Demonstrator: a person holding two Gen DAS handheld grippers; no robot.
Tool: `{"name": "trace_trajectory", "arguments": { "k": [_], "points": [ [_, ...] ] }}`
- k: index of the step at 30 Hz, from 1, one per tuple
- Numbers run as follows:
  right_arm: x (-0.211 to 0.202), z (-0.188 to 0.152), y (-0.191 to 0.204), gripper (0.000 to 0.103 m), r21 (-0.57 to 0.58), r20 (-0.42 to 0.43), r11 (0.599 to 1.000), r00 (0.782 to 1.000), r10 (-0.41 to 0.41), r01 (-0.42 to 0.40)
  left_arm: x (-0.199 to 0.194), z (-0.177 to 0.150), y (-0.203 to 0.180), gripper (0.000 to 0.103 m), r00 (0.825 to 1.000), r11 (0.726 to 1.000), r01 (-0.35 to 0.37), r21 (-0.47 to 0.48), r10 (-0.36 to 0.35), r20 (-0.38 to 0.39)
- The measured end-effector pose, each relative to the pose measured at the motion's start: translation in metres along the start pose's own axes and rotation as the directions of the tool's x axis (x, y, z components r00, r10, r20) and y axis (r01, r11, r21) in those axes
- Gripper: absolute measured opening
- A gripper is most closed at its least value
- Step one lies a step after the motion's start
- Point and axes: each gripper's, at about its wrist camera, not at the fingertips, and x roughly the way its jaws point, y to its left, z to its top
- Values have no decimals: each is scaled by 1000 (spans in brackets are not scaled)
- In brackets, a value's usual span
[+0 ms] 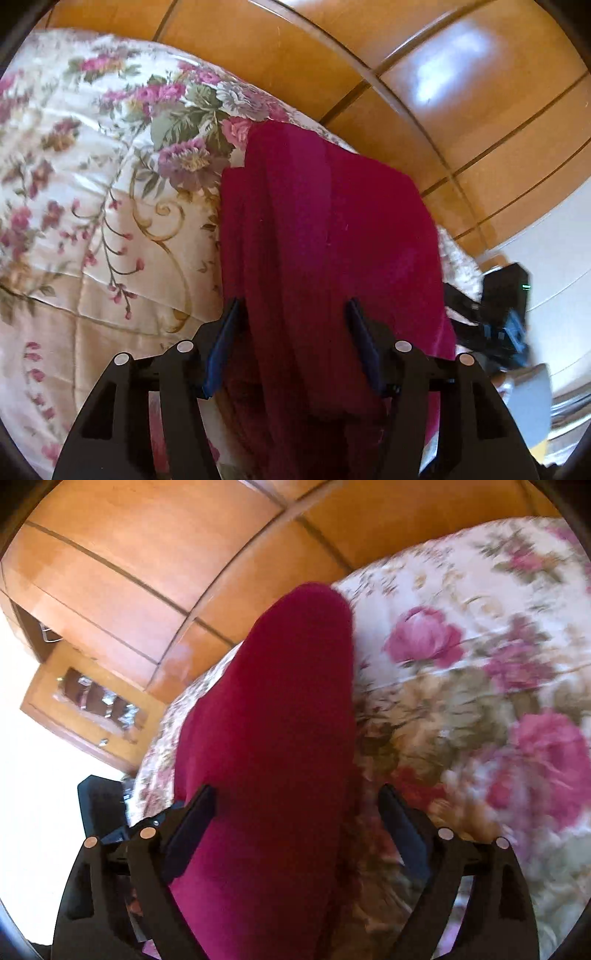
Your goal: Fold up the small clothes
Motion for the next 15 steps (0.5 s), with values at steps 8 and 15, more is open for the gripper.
{"name": "trace_trajectory", "arguments": {
  "k": [8,15],
  "points": [
    [13,1,13,43,-29,-27,997,997,69,-69,1,0,7,33,989,989,148,-7,-148,6],
    [-46,-12,48,39,-159,100,987,994,39,-23,6,-6,-75,33,989,964,146,223,-147,-14]
  ]
}}
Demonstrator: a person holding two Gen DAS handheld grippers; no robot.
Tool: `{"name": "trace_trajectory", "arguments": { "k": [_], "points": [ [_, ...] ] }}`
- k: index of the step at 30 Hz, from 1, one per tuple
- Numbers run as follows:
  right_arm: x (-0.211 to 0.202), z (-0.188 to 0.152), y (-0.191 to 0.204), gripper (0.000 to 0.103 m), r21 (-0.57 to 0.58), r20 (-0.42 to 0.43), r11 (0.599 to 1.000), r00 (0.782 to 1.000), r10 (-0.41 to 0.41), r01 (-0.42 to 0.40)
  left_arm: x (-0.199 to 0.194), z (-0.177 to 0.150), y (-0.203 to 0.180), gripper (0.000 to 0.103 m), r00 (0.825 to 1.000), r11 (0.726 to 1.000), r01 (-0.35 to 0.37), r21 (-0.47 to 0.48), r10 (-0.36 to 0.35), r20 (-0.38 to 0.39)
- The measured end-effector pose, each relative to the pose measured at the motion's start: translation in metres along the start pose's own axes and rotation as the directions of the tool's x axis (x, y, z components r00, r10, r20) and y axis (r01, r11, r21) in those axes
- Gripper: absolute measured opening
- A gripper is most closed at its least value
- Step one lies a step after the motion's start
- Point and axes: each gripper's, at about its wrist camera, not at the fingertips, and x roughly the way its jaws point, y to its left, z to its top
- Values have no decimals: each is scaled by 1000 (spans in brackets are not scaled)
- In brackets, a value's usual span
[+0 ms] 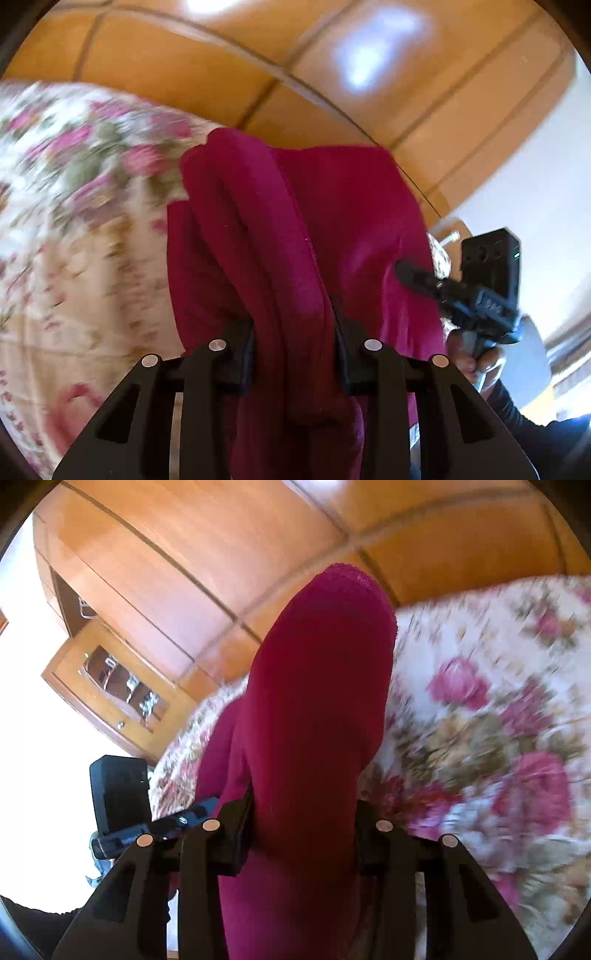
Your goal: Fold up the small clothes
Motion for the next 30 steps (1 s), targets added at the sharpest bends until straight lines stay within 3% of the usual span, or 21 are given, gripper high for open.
{"name": "trace_trajectory", "arguments": {
  "k": [6,11,15,16,17,19,22,23,26,29,30],
  "points": [
    [-97,11,-26,39,23,156,994,982,-110,107,69,30,-85,33,993,990,108,93,-103,-57],
    [-173,7,-82,40,157,239,956,930,-280,248,155,48,-160,33,982,974,136,183,-108,-153],
    [-195,-12,-126,42,285,230,901,889,-396,328,227,35,-199,33,969,955,55,291,19,-245],
    [-193,-21,-142,43,323,196,872,875,-442,368,251,27,-204,33,956,943,-12,332,108,-272],
    [-189,-28,-152,46,337,163,848,862,-480,409,262,20,-201,33,947,936,-36,350,144,-286],
    [-183,-51,-174,52,376,118,801,833,-540,466,270,14,-201,40,953,931,-51,362,154,-262],
    [-191,-62,-180,66,421,164,804,836,-523,420,268,16,-203,41,954,934,-58,354,156,-254],
    [-191,-62,-174,75,412,160,797,825,-541,443,265,18,-202,41,954,934,-62,351,158,-253],
    [-200,-55,-161,77,356,148,774,786,-600,524,242,28,-200,43,963,941,-80,329,157,-217],
    [-223,-51,-133,77,303,200,743,723,-661,596,211,20,-203,44,977,947,-80,312,137,-165],
    [-228,-55,-124,77,294,216,740,713,-668,605,201,17,-202,44,981,950,-66,304,118,-156]
  ]
}}
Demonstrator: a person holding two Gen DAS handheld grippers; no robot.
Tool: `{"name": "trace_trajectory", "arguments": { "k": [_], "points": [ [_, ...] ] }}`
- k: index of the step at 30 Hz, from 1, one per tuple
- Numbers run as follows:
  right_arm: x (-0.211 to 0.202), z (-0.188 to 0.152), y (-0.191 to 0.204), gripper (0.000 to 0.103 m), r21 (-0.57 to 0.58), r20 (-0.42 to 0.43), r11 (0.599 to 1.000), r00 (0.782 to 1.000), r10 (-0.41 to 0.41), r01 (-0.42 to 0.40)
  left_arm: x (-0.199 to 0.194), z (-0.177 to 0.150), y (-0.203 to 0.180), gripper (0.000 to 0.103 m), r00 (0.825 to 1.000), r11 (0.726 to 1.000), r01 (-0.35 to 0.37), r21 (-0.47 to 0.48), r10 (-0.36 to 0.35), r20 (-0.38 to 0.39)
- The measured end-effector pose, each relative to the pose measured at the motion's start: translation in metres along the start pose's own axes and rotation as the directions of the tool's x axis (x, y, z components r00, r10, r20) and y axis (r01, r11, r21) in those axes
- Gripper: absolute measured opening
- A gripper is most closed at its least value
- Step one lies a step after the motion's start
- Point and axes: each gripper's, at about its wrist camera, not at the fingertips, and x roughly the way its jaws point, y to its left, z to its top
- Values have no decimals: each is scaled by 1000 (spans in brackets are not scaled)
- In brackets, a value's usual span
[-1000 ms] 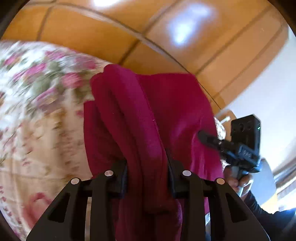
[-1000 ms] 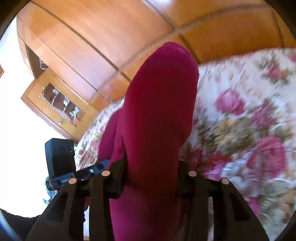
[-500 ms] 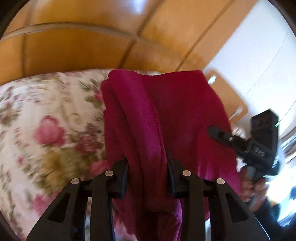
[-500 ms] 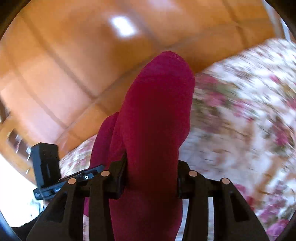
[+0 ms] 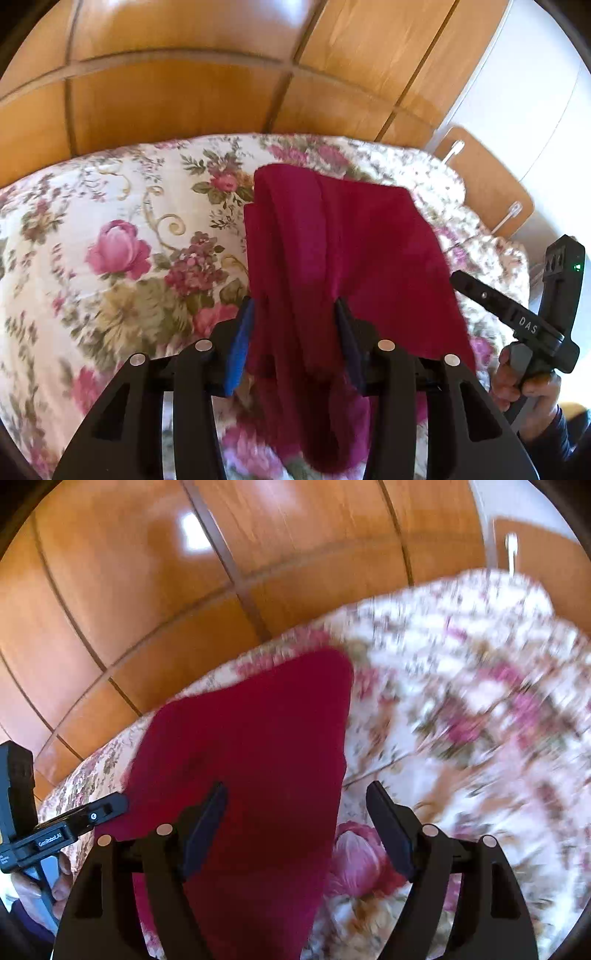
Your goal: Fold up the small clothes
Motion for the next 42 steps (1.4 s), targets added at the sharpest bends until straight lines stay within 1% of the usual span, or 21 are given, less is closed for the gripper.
{"name": "trace_trajectory", "arguments": {
  "k": [1,2,4,5,7,8,9,12,14,18,20,22,23,24,26,27,30,35,38,41,42],
  "points": [
    [-12,-4,6,77,-15,18,1000,1000,-9,9,-9,-5,-1,45,1000,1000,20,-6,-19,12],
    [-12,-2,6,77,-27,24,999,1000,-17,18,-13,-7,-2,52,1000,1000,25,-9,-25,15],
    [-22,-12,19,76,-70,39,997,999,-37,40,-22,-15,-9,55,999,999,38,11,-38,30],
    [-22,-15,25,71,-90,47,995,998,-43,47,-22,-18,-13,55,999,999,8,39,-9,33],
    [-26,-28,42,55,-134,57,989,997,-56,63,-12,-23,-19,55,997,993,-80,82,78,20],
    [-25,-30,47,45,-142,51,989,998,-42,49,-3,-25,-17,54,995,992,-96,80,96,-3],
    [-19,-32,52,41,-148,41,988,999,-26,32,2,-28,-10,54,994,993,-102,60,103,-24],
    [-3,-46,62,40,-162,-4,986,999,-35,34,15,-34,8,54,996,997,-66,-30,65,-53],
    [18,-60,62,40,-193,-65,978,993,-96,82,19,-38,12,54,997,998,-60,-36,58,-51],
    [24,-71,65,41,-228,-36,966,990,-136,124,16,-43,12,54,997,997,-58,-45,56,-45],
    [22,-68,64,44,-203,-48,971,989,-137,124,12,-43,15,54,998,996,-44,-75,40,-47],
    [16,-66,65,55,-193,-47,973,990,-135,123,3,-44,15,54,999,996,-41,-85,37,-37],
    [10,-65,69,66,-195,-42,972,989,-139,128,-3,-45,13,54,999,995,-47,-87,45,-19],
    [3,-65,71,73,-197,-31,970,989,-148,139,-9,-46,11,54,999,995,-51,-83,51,-5],
    [-14,-63,75,76,-184,14,970,987,-159,159,-21,-48,5,54,997,996,-71,-55,72,18],
    [-21,-63,77,81,-171,31,971,986,-163,166,-25,-48,2,57,995,995,-92,-39,93,24],
    [-40,-60,76,89,-106,75,971,976,-207,214,-40,-52,-6,65,988,990,-139,-10,139,60],
    [-60,-59,74,97,-34,122,957,951,-283,288,-61,-60,-16,67,968,973,-229,30,224,113],
    [-68,-60,75,100,13,154,940,929,-338,340,-66,-67,-24,78,958,963,-263,50,255,130],
    [-72,-64,80,100,30,181,921,904,-387,389,-72,-77,-34,80,946,952,-296,79,281,160],
    [-73,-66,83,100,15,184,916,899,-396,401,-74,-79,-37,85,945,950,-300,83,284,164]
  ]
}}
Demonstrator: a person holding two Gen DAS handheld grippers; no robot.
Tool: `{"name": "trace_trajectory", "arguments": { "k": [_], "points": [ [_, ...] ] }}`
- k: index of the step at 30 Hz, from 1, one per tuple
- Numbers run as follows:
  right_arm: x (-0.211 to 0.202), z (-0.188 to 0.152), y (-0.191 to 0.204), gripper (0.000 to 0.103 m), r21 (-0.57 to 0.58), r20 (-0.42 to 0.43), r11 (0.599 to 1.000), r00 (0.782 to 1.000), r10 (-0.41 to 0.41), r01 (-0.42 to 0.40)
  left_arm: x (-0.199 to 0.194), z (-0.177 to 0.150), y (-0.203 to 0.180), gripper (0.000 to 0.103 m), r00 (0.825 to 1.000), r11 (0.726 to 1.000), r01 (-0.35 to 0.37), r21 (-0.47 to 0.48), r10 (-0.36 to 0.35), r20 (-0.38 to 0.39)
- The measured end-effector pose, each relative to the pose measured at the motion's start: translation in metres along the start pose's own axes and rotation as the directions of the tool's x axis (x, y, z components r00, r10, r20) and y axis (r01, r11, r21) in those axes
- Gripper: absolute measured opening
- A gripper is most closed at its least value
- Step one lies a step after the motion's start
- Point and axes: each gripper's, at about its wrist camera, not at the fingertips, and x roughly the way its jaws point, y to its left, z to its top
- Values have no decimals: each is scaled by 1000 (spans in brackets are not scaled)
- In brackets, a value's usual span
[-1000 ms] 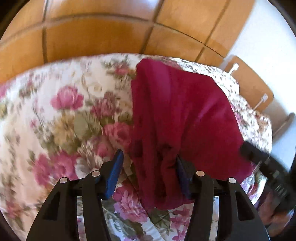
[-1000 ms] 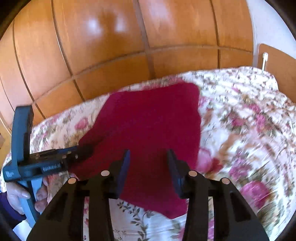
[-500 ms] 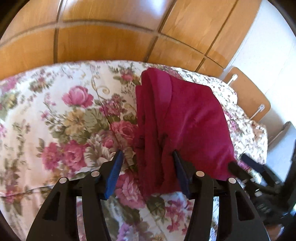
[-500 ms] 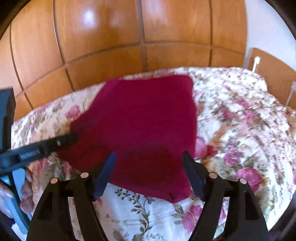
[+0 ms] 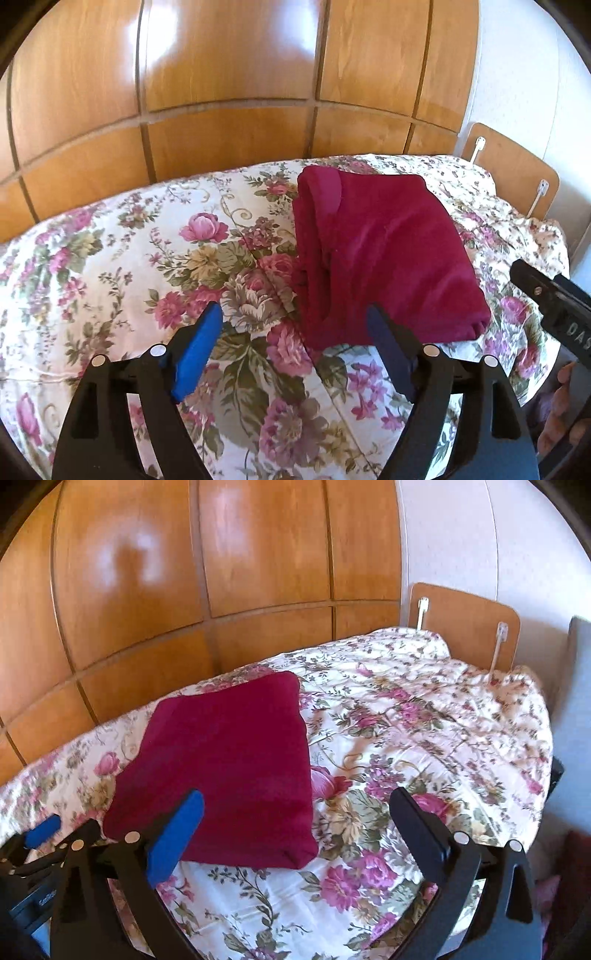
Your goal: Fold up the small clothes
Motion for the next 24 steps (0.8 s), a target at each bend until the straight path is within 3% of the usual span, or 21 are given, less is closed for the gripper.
{"name": "trace_trajectory", "arguments": {
  "k": [4,9,24],
  "points": [
    [-10,-14,4,101,-51,33,996,997,-70,71,-13,-4,-5,92,999,999,-32,3,32,42],
    [-12,-22,-3,101,-2,-3,995,995,-103,103,-24,-5,-4,93,997,999,-51,-17,52,63],
    [-34,-22,12,101,-25,78,996,994,-80,83,-54,-14,0,96,988,996,-88,-28,90,122]
  ]
}}
